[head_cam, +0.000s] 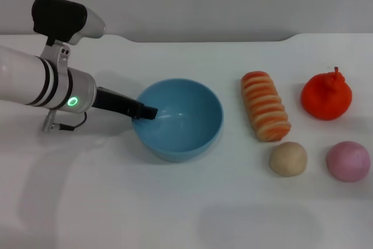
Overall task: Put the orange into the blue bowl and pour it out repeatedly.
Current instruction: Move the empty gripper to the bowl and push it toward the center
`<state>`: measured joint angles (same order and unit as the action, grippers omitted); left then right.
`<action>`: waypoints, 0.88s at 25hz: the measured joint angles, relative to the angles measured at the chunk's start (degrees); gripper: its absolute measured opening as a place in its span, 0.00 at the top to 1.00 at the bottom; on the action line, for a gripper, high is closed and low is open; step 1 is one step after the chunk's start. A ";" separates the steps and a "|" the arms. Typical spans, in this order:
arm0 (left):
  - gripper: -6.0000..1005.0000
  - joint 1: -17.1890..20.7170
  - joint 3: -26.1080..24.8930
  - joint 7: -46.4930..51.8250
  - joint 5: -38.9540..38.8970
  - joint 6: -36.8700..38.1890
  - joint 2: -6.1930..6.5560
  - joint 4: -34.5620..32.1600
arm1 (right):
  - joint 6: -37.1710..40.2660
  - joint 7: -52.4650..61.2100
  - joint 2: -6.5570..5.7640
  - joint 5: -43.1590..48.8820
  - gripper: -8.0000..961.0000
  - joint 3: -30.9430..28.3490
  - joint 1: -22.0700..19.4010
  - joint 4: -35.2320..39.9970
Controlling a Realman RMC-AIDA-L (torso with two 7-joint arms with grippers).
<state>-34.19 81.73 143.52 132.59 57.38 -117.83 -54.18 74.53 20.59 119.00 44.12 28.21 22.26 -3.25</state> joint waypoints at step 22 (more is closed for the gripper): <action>0.74 -0.50 -0.27 0.24 -0.58 0.70 -0.10 0.85 | 0.01 -0.03 0.07 0.00 0.31 0.00 -0.37 -0.03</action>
<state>-34.69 81.45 143.76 132.01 58.07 -117.93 -53.33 74.53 20.56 119.08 44.12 28.21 21.88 -3.28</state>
